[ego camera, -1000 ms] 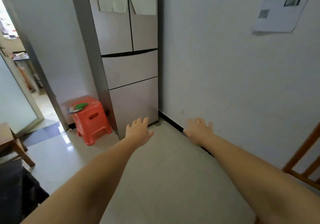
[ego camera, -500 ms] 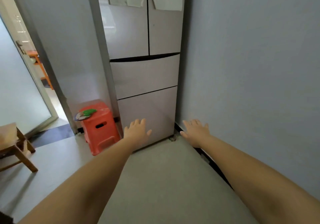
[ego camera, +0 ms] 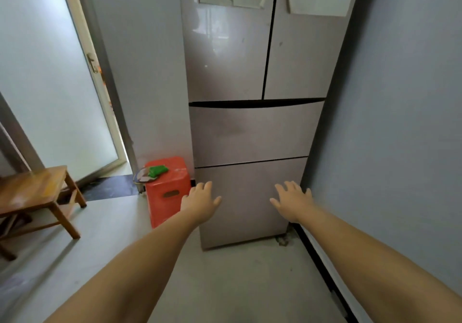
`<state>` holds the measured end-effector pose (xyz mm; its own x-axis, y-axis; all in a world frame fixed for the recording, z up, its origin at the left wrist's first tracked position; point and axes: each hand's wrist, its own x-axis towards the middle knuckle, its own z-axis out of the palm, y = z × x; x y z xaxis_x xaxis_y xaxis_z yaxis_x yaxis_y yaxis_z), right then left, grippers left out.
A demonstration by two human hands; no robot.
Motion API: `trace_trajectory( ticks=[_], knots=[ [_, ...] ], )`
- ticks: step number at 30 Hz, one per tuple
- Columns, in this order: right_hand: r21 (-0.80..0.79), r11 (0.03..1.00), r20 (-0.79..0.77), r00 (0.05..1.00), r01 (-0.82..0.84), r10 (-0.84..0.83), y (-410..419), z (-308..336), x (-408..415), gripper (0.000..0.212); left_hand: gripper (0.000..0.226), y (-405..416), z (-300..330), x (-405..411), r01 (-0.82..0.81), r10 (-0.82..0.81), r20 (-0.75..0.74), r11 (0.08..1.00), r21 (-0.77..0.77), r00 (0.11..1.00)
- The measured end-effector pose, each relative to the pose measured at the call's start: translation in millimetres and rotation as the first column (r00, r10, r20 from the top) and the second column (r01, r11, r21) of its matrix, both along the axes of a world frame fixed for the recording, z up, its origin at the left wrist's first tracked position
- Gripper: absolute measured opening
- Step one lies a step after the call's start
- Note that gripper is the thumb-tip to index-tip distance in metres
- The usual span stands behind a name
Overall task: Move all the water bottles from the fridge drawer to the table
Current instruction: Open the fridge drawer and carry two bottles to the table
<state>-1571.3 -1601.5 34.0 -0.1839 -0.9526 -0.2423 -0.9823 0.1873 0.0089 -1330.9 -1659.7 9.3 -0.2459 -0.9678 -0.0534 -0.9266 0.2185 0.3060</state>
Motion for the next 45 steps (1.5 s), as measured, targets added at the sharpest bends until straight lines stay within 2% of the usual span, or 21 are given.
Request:
trace_trajectory(
  ticks=[5, 10, 13, 15, 18, 21, 24, 28, 31, 39, 42, 45],
  knots=[
    [-0.013, 0.999, 0.0, 0.999, -0.051, 0.051, -113, -7, 0, 0.058, 0.062, -110, -7, -1, -0.03, 0.03, -0.017, 1.0, 0.006, 0.999],
    [-0.065, 0.997, 0.043, 0.998, -0.049, 0.052, -225, 12, -1, 0.059, 0.064, -223, 8, -4, -0.038, 0.038, -0.012, 0.999, 0.004, 0.999],
    [-0.158, 0.985, 0.095, 0.992, -0.071, 0.087, -273, 22, 4, 0.059, 0.069, -283, 14, -4, -0.123, 0.129, -0.134, 0.991, 0.055, 0.982],
    [-0.213, 0.972, 0.127, 0.984, -0.095, 0.124, -299, 23, 9, 0.06, 0.074, -314, 11, -6, -0.196, 0.225, -0.292, 0.973, 0.123, 0.93],
    [-0.31, 0.941, 0.147, 0.971, -0.137, 0.19, -335, 24, 18, 0.062, 0.083, -344, 2, -9, -0.299, 0.37, -0.474, 0.928, 0.221, 0.799],
    [-0.394, 0.9, 0.111, 0.963, -0.185, 0.246, -372, 29, 28, 0.063, 0.094, -370, -4, -5, -0.29, 0.38, -0.604, 0.925, 0.245, 0.701],
    [-0.372, 0.908, 0.083, 0.967, -0.193, 0.24, -402, 31, 35, 0.064, 0.088, -394, -11, 1, -0.23, 0.336, -0.672, 0.942, 0.245, 0.66],
    [-0.326, 0.928, 0.047, 0.977, -0.181, 0.207, -416, 22, 37, 0.07, 0.082, -415, -12, 5, -0.198, 0.359, -0.678, 0.931, 0.306, 0.641],
    [-0.353, 0.92, 0.052, 0.978, -0.172, 0.203, -416, 19, 38, 0.071, 0.068, -419, -9, 2, -0.236, 0.349, -0.657, 0.937, 0.258, 0.668],
    [-0.456, 0.878, 0.116, 0.969, -0.144, 0.219, -392, 15, 37, 0.063, 0.056, -384, -6, 3, -0.25, 0.312, -0.629, 0.95, 0.188, 0.712],
    [-0.515, 0.842, 0.109, 0.963, -0.159, 0.248, -363, 6, 29, 0.059, 0.06, -347, -7, 6, -0.196, 0.256, -0.614, 0.967, 0.166, 0.747],
    [-0.525, 0.833, 0.119, 0.954, -0.175, 0.276, -336, 5, 18, 0.059, 0.079, -308, -2, 5, -0.145, 0.229, -0.6, 0.972, 0.186, 0.766]
  ],
)
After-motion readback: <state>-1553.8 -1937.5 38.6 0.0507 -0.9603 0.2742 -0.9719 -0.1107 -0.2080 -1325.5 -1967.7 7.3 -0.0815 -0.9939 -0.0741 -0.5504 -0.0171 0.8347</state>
